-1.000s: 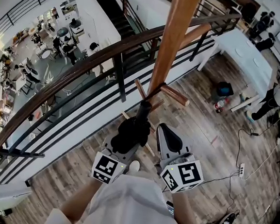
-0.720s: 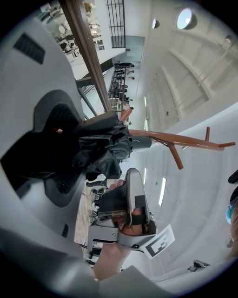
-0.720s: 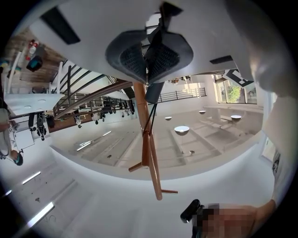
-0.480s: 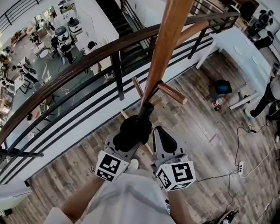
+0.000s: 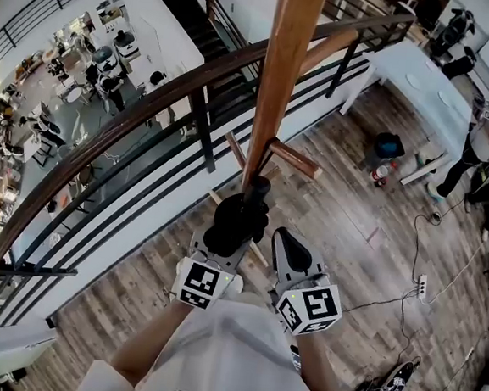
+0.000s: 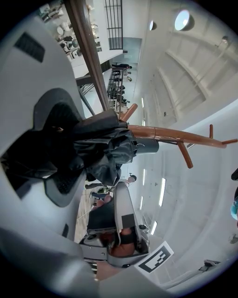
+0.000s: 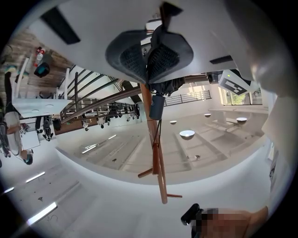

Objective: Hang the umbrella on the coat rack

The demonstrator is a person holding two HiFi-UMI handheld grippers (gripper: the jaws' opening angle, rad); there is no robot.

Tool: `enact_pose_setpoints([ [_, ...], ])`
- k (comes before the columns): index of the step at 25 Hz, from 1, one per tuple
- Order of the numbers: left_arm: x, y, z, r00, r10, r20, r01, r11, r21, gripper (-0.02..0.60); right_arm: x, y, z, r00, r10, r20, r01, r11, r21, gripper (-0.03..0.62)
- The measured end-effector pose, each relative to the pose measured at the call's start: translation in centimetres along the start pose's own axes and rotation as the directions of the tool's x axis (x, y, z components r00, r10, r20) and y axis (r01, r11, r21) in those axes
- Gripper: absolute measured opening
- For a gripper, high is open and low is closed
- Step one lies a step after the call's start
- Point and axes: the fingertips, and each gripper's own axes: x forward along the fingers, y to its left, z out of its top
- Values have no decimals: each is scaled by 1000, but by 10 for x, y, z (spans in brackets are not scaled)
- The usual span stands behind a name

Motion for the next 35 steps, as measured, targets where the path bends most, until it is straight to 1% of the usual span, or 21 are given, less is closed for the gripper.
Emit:
enact_pose_setpoints([
  [3,6,-1,1,1000,-8,-18,8,1000,-16,242,0,-1,2,1000,0,2,0,1000,7,38],
  [8,14,0,-2,999,-32,-15,31,999,-42,253,6,-7,0,1000,-1,7,1,1000,13,38],
  [15,7,-4,0,998,-49,-33,47,998,-49,261,7,-12,9,1000,0,7,0,998,61,38],
  [19,-2,-6,4,998,-55,-34,53,997,-59,261,8,-15,11,1000,1,15,-2,998,70,38],
  [21,-4,-7,6,997,-62,-40,58,995,-80,261,9,-17,13,1000,0,20,-2,997,74,38],
  [24,-7,-7,10,997,-63,-41,57,990,-131,259,9,-21,15,999,8,32,-10,997,75,38],
  [26,-9,-8,13,998,-58,-27,53,987,-152,229,7,-24,13,999,9,34,-11,998,65,38],
  [28,-13,-10,14,999,-50,-17,46,985,-163,150,4,-25,8,1000,7,23,-8,999,51,38],
  [32,-20,-7,10,999,-32,-15,28,985,-170,51,-2,-20,-8,1000,2,-6,-2,998,57,38],
  [33,-21,-6,7,999,-34,-18,31,985,-171,35,-2,-18,-12,1000,-1,-11,2,998,56,37],
  [35,-24,-5,1,999,-42,-25,37,984,-173,28,-3,-15,-21,1000,-7,-16,8,998,56,37],
])
